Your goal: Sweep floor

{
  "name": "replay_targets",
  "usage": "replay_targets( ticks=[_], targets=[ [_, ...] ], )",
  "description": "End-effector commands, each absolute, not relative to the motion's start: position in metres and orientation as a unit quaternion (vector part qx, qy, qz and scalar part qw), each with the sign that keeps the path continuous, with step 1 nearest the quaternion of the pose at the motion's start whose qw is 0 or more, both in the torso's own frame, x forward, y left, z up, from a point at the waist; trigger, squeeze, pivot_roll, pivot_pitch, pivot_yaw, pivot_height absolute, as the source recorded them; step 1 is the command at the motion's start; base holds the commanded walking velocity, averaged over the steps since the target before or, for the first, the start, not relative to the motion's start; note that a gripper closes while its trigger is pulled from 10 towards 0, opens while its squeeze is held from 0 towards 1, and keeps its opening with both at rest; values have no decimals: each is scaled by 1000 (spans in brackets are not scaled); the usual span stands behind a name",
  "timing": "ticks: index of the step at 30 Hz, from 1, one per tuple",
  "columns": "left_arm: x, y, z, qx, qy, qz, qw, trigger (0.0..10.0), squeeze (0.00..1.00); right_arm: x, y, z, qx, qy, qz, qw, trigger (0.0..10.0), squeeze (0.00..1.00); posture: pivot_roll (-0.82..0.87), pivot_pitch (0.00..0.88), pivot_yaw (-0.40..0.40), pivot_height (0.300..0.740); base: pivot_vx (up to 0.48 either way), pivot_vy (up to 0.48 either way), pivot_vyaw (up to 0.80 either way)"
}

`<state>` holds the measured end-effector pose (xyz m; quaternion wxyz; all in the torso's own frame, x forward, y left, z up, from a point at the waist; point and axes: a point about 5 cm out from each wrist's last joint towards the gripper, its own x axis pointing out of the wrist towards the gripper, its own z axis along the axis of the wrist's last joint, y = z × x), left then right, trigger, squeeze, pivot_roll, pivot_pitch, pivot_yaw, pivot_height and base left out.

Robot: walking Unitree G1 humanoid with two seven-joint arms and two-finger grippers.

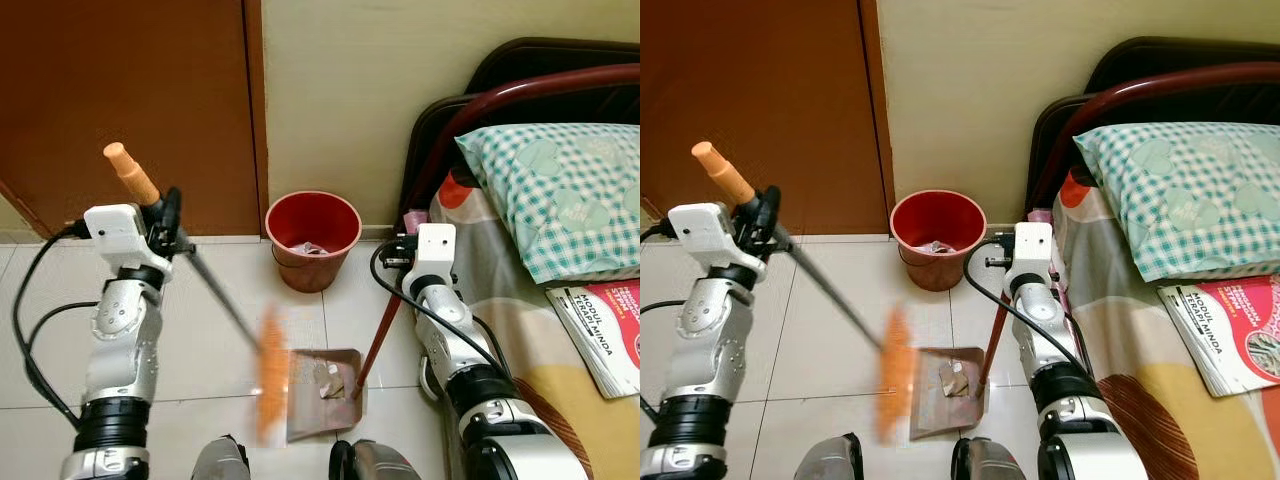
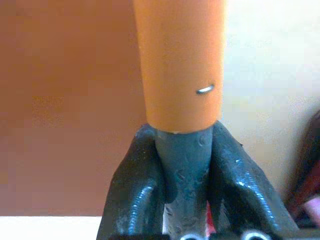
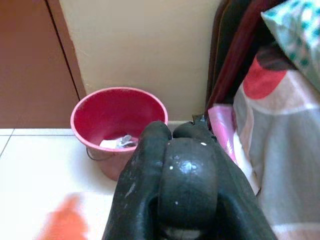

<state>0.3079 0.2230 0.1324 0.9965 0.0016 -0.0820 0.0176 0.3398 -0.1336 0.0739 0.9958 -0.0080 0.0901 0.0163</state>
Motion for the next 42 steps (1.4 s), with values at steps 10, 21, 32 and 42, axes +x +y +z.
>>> replay_targets(
  ticks=[10, 21, 32, 42],
  targets=[
    [298, 229, 108, 89, -43, 40, 994, 10000, 0, 351, -117, 119, 10, -18, 80, 997, 10000, 0, 45, 113, -68, 740, 0, 0, 0],
    [286, 228, 75, 122, 25, 62, 990, 10000, 0, 348, -112, 118, -77, -7, 174, 982, 10000, 0, 41, 113, -67, 740, 0, 0, 0],
    [290, 227, 74, 125, 28, 63, 990, 10000, 0, 342, -110, 110, -102, -1, 194, 976, 10000, 0, 39, 112, -64, 740, 0, 0, 0],
    [291, 221, 76, 85, 22, 48, 995, 10000, 0, 337, -111, 98, -103, 18, 170, 980, 10000, 0, 40, 114, -64, 740, 0, 0, 0]
  ],
)
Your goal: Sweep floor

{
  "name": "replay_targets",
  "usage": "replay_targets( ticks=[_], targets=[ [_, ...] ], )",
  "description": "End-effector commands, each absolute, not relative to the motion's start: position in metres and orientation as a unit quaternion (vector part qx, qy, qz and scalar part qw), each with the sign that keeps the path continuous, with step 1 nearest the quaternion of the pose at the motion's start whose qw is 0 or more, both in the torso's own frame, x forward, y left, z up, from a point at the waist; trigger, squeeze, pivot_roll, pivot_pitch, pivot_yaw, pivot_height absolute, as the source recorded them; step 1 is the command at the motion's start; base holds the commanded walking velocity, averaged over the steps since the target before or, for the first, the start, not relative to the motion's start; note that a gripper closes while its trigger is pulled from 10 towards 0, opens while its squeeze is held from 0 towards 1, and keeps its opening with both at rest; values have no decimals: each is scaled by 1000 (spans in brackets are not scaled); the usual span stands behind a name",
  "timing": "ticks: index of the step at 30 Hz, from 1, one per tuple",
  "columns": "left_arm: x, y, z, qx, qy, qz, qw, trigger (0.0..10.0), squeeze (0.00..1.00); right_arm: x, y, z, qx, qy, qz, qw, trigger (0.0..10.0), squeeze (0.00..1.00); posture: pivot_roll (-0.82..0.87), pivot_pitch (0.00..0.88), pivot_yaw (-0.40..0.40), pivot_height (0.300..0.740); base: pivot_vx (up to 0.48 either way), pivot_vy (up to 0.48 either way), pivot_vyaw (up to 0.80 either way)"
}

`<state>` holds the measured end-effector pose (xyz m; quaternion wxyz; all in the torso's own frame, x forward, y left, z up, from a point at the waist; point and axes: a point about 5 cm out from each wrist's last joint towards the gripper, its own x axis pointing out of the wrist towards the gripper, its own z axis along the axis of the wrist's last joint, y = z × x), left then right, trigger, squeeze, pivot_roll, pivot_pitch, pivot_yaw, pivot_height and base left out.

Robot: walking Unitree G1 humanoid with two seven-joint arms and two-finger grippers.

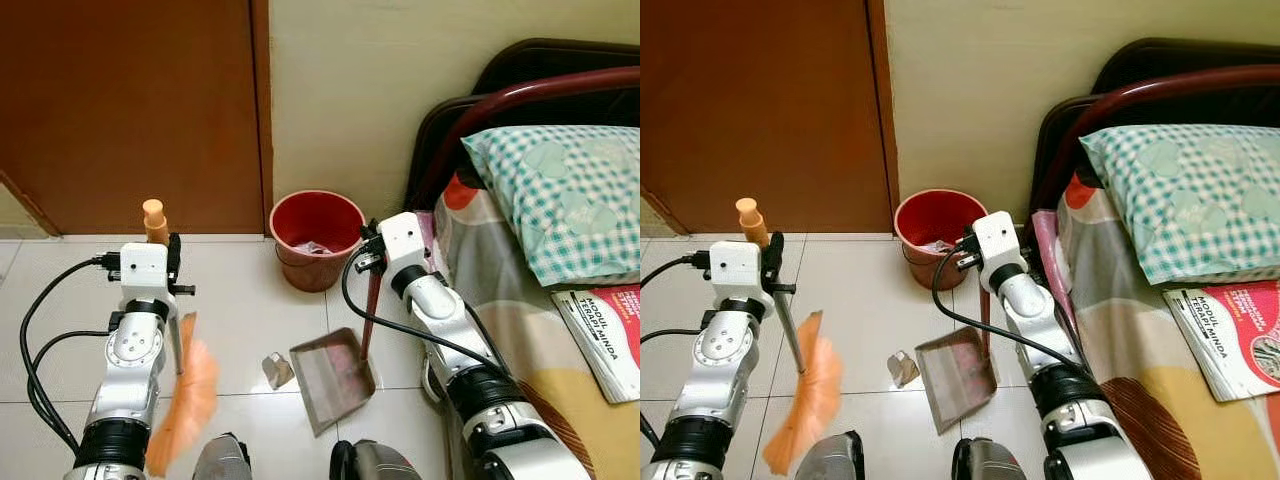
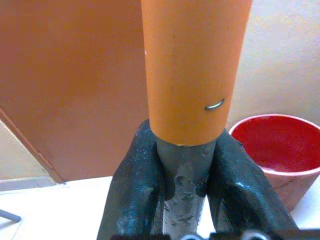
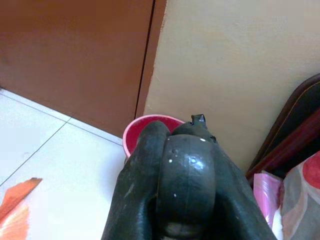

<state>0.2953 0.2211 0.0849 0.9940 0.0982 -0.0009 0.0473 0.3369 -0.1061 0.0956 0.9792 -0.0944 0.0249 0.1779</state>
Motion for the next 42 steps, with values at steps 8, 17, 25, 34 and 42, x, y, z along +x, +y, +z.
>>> replay_targets(
  ticks=[8, 17, 25, 34, 42],
  targets=[
    [294, 145, 107, -146, -14, -157, 977, 10000, 0, 341, -111, 91, -28, 46, 87, 995, 10000, 0, 45, 116, -66, 740, 0, 0, 0],
    [302, 173, 109, -205, -28, -79, 975, 10000, 0, 340, -120, 89, -24, 53, 61, 996, 10000, 0, 36, 117, -65, 740, 0, 0, 0],
    [302, 197, 124, -135, -53, -59, 988, 10000, 0, 340, -125, 86, -27, 57, 42, 997, 10000, 0, 42, 119, -63, 740, 0, 0, 0],
    [299, 229, 143, -58, -82, -29, 994, 10000, 0, 337, -147, 81, -31, 58, -2, 998, 10000, 0, 58, 115, -58, 740, 0, 0, 0],
    [279, 246, 123, -16, -52, -7, 998, 10000, 0, 333, -180, 89, -2, 26, -65, 998, 10000, 0, 68, 93, -48, 740, 0, 0, 0]
  ],
)
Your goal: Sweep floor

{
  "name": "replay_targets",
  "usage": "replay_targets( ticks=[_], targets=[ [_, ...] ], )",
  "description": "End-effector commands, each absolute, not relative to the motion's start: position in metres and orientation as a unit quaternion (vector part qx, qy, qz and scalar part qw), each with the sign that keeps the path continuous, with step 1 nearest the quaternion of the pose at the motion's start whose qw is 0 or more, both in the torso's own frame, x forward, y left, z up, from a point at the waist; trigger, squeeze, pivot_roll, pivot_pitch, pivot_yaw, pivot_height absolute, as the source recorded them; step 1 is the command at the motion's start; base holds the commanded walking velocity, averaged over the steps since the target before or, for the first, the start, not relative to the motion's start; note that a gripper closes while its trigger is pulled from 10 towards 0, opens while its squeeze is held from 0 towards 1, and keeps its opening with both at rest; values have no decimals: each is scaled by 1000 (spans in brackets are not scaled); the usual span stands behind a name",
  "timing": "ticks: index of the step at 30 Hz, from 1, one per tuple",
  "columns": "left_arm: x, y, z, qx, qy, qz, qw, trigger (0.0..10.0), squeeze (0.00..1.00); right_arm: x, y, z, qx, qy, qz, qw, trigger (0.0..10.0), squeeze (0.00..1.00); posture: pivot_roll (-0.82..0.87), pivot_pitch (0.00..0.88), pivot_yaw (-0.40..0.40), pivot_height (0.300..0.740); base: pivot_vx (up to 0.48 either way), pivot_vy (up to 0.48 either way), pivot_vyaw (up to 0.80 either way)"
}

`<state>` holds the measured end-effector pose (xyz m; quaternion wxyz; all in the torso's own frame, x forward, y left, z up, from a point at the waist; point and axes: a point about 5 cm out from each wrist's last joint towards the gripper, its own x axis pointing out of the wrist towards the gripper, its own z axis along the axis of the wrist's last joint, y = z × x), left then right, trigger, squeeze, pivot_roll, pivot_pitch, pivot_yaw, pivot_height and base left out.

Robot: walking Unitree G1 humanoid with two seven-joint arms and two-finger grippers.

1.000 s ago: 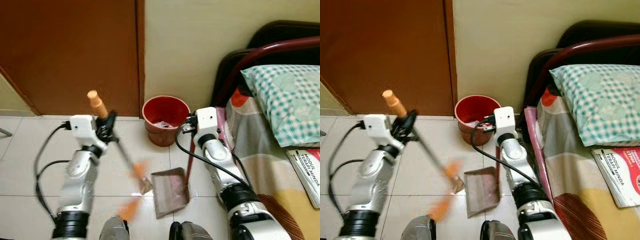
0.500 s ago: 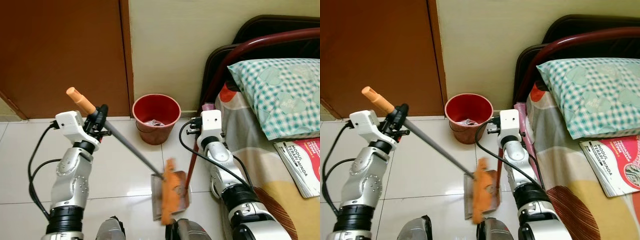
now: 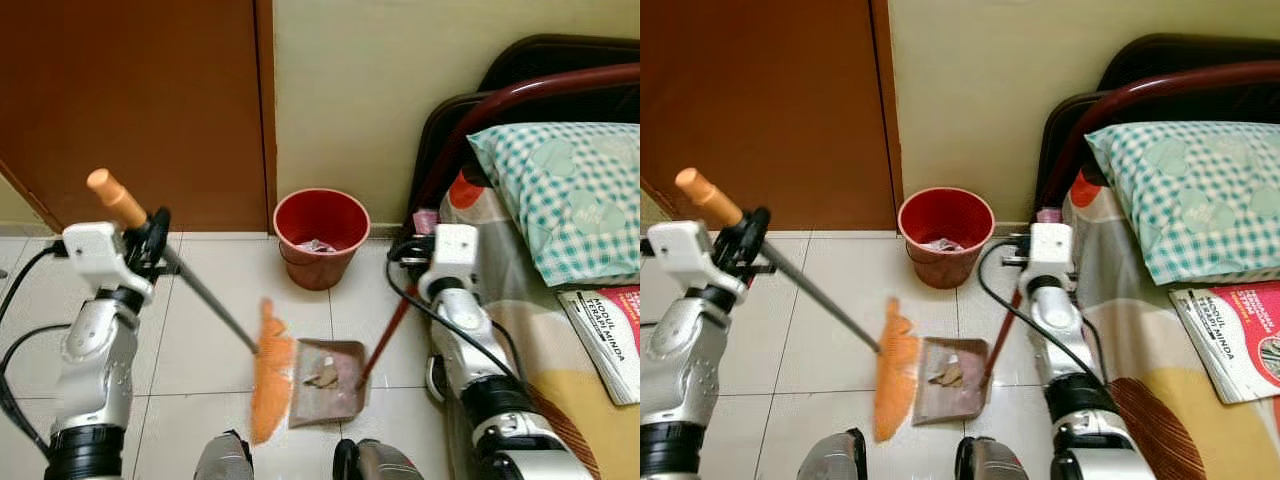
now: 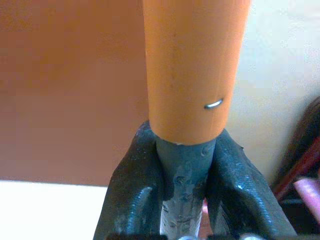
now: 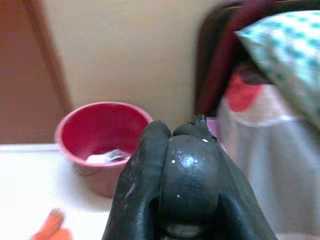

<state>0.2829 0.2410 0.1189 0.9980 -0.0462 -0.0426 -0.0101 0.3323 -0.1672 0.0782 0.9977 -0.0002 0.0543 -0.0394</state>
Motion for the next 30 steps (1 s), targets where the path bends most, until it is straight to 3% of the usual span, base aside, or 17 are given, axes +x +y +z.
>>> replay_targets(
  ticks=[1, 5, 11, 18, 30],
  targets=[
    [279, 246, 123, -16, -52, -7, 998, 10000, 0, 333, -180, 89, -2, 26, -65, 998, 10000, 0, 68, 93, -48, 740, 0, 0, 0],
    [272, 251, 108, 6, -29, 6, 1000, 10000, 0, 334, -188, 93, 22, 22, -80, 996, 10000, 0, 69, 81, -47, 740, 0, 0, 0],
    [264, 254, 85, 39, 11, 27, 999, 10000, 0, 339, -175, 106, 69, 11, -61, 996, 10000, 0, 64, 59, -48, 740, 0, 0, 0],
    [254, 258, 60, 76, 55, 59, 994, 10000, 0, 360, -154, 151, 145, -23, -23, 989, 10000, 0, 65, 42, -51, 740, 0, 0, 0],
    [257, 253, 54, 80, 51, 69, 993, 10000, 0, 391, -122, 232, 206, -103, 46, 972, 10000, 0, 70, 39, -51, 740, 0, 0, 0]
  ],
)
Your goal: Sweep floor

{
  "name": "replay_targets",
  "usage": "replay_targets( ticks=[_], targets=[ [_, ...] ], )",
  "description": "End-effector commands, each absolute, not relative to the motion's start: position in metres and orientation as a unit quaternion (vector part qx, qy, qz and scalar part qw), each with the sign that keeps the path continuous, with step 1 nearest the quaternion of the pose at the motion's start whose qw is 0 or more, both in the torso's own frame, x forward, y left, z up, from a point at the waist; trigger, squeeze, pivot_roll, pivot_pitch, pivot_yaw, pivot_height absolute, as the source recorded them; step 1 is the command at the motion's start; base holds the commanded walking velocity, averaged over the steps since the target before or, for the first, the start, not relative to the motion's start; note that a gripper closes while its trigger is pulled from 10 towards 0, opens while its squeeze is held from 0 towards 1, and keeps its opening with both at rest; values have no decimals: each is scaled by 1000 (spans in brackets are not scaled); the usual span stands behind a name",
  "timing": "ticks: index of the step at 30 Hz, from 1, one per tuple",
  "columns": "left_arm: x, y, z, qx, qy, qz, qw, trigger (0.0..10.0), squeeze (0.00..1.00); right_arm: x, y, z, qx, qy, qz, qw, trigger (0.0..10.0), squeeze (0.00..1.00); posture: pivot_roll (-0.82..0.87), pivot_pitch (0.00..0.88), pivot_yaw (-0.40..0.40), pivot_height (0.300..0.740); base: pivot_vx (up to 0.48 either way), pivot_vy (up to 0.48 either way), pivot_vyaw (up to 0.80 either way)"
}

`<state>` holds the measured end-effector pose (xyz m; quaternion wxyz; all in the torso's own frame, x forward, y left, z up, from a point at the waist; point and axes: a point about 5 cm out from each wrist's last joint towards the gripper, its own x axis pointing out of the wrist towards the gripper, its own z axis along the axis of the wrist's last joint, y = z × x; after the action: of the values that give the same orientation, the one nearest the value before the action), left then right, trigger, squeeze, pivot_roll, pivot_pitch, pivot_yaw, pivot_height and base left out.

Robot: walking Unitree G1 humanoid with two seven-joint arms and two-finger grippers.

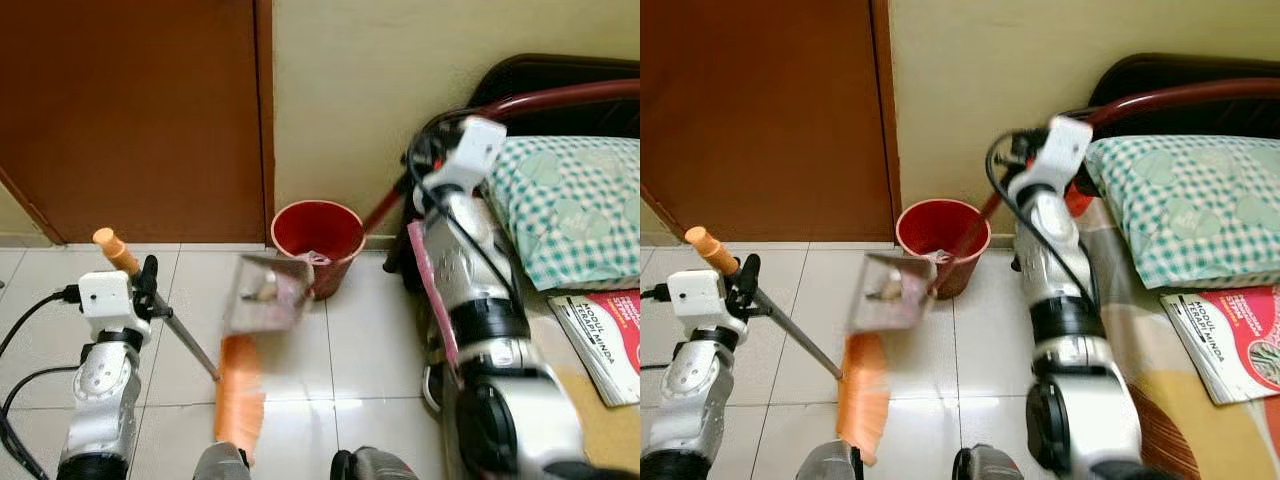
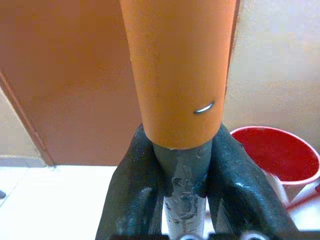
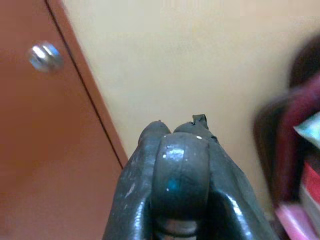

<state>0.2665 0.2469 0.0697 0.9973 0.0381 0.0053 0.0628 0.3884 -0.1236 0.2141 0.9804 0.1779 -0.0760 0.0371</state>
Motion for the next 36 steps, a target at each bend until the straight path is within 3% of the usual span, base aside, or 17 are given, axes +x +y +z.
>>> replay_targets(
  ticks=[1, 8, 17, 20, 24, 31, 36],
  targets=[
    [258, 252, 53, 80, 51, 69, 993, 10000, 0, 393, -121, 236, 208, -107, 48, 971, 10000, 0, 70, 39, -51, 740, 0, 0, 0],
    [262, 246, 53, 73, 45, 61, 994, 10000, 0, 403, -120, 283, 197, -176, 50, 963, 10000, 0, 73, 35, -51, 740, 0, 0, 0],
    [266, 238, 52, 67, 40, 47, 996, 10000, 0, 392, -111, 328, -11, -326, 86, 941, 10000, 0, 73, 37, -50, 740, 0, 0, 0],
    [267, 236, 53, 64, 37, 43, 996, 10000, 0, 389, -104, 328, -57, -347, 98, 931, 10000, 0, 73, 37, -50, 740, 0, 0, 0],
    [270, 233, 55, 64, 32, 37, 997, 10000, 0, 378, -75, 309, -173, -387, 154, 893, 10000, 0, 76, 39, -50, 740, 0, 0, 0],
    [272, 233, 56, 63, 28, 41, 997, 10000, 0, 363, -43, 263, -261, -398, 219, 852, 10000, 0, 79, 44, -55, 740, 0, 0, 0],
    [273, 233, 56, 64, 27, 43, 997, 10000, 0, 356, -29, 242, -270, -390, 250, 844, 10000, 0, 97, 42, -56, 740, 0, 0, 0]
  ],
)
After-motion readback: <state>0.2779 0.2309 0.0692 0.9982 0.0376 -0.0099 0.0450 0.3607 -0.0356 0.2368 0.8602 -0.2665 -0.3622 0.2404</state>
